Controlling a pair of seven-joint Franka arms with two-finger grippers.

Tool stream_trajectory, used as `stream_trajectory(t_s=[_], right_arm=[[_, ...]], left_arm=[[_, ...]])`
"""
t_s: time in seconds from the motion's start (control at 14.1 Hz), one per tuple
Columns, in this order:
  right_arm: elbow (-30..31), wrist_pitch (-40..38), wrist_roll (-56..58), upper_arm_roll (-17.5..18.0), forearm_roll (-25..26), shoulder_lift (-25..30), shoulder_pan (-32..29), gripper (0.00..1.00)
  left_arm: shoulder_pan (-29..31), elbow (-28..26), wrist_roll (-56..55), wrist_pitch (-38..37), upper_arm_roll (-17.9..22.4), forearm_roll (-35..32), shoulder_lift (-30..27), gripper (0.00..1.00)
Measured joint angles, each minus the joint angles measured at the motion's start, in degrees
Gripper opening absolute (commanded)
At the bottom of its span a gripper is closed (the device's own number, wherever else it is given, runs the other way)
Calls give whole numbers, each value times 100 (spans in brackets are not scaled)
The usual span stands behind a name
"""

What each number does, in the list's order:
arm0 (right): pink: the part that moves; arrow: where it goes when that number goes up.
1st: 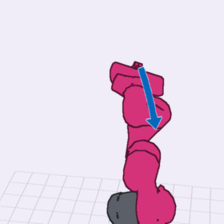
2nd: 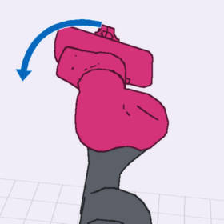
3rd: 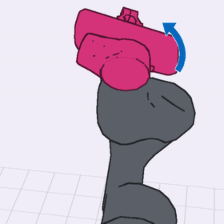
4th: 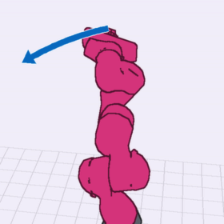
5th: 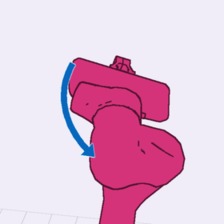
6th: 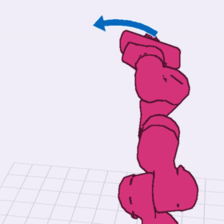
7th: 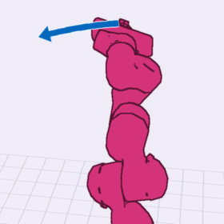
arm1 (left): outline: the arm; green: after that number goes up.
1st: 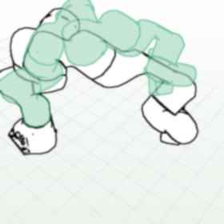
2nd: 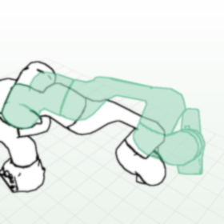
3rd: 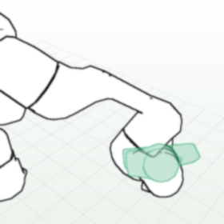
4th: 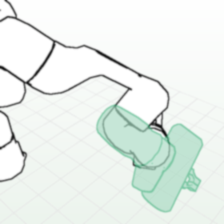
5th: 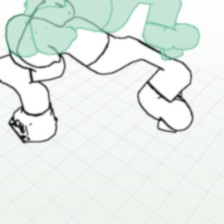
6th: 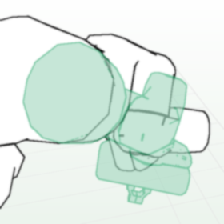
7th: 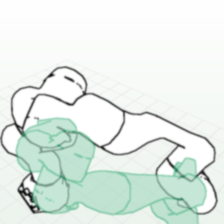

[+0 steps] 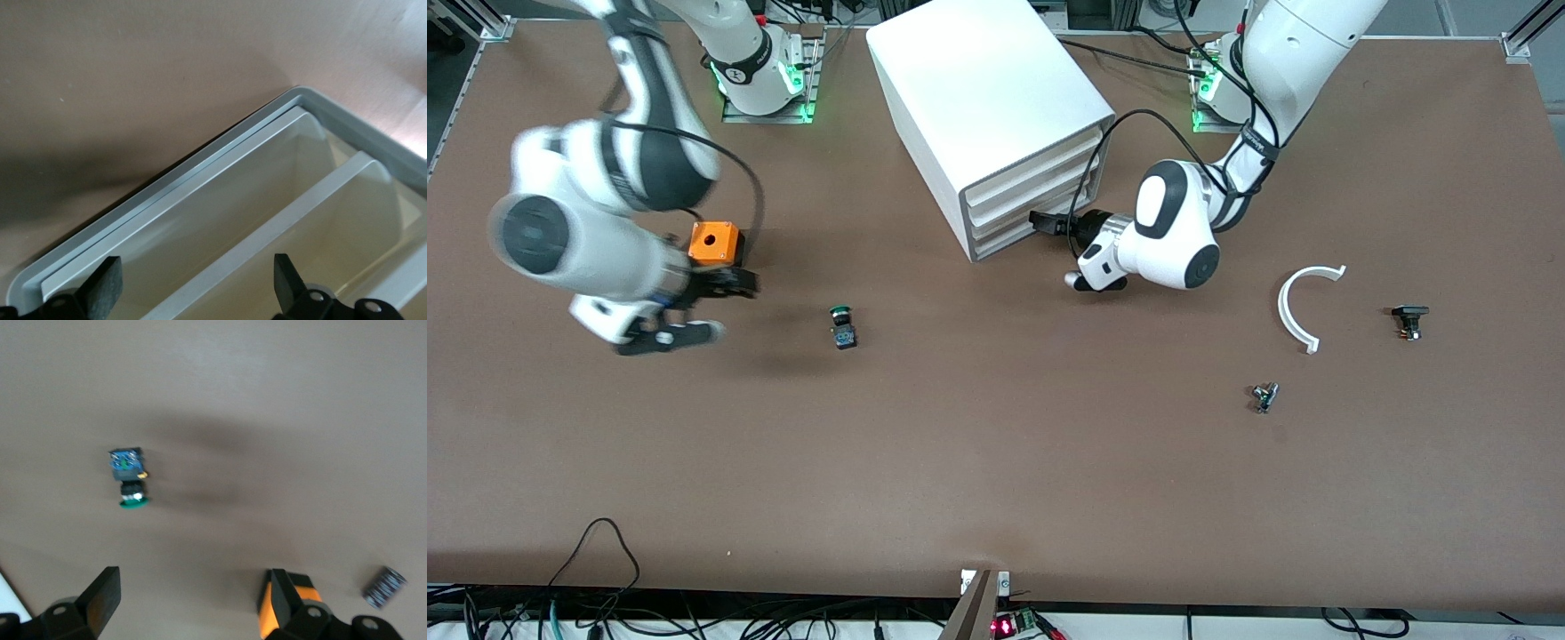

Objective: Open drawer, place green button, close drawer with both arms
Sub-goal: 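Pull the drawer open with the left gripper while the right gripper grasps the switch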

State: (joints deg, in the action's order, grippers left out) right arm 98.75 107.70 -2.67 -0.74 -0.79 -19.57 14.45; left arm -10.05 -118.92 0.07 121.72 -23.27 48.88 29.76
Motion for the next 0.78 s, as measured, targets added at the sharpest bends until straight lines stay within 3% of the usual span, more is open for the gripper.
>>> stream_trajectory(t_s=[0.57,0.64,0.71,0.78], right_arm=[[20,1141,-359,6,-13,-1069,596,100],[21,1258,-409,7,-13,-1157,661,100],[22,1383,-437,10,-14,-1253,729,100],[24,1496,-451,10,-15,-1345,778,100]], left_arm=[[2,-130,0,24,-220,1,11,91],[1,-142,3,24,-237,1,15,85],[-1,-149,28,34,-245,1,18,69],[0,-151,78,46,-243,1,20,31]])
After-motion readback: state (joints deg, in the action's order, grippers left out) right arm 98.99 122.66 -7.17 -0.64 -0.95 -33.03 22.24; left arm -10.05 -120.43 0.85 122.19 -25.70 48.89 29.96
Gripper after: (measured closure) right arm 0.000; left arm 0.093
